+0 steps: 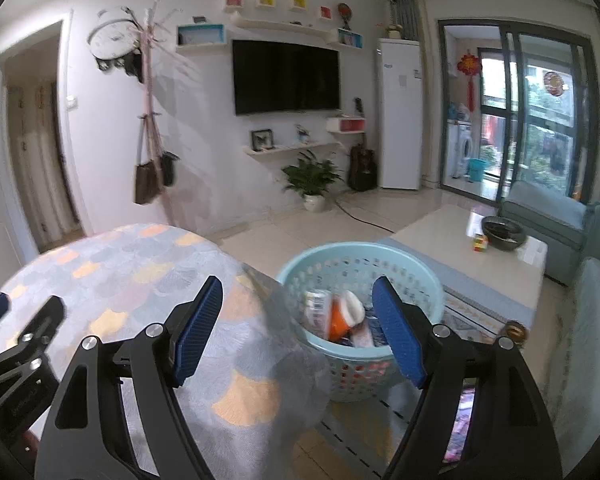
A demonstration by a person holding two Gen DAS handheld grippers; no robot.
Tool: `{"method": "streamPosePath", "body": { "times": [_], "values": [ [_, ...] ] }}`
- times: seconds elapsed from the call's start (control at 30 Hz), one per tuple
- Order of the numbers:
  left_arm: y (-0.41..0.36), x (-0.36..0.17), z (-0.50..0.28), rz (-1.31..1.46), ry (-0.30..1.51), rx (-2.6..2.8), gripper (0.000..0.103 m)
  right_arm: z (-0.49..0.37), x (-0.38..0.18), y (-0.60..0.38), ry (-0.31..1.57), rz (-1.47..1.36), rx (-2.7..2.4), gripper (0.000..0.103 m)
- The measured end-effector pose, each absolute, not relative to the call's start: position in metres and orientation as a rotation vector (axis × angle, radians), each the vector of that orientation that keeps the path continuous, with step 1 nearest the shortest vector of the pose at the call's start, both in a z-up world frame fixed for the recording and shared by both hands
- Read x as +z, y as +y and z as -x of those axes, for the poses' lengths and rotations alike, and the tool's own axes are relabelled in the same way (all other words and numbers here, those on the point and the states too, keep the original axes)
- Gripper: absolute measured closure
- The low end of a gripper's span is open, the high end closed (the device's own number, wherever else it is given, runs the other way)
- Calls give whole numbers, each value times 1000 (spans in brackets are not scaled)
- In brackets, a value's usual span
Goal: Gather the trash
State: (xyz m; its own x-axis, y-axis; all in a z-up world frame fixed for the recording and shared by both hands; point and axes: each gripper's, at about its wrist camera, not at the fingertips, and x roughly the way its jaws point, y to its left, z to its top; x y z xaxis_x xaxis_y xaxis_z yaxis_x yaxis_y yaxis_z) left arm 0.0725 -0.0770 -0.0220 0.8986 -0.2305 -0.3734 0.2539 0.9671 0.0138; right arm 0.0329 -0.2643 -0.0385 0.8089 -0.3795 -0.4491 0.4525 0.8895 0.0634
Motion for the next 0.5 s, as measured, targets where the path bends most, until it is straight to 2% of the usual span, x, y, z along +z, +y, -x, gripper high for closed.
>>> {"method": "streamPosePath", "body": {
  "times": [0.5],
  "values": [
    [-86, -22, -71, -100, 367, -244, 10, -31, -48, -274, 497, -204, -397, 30]
  ]
}}
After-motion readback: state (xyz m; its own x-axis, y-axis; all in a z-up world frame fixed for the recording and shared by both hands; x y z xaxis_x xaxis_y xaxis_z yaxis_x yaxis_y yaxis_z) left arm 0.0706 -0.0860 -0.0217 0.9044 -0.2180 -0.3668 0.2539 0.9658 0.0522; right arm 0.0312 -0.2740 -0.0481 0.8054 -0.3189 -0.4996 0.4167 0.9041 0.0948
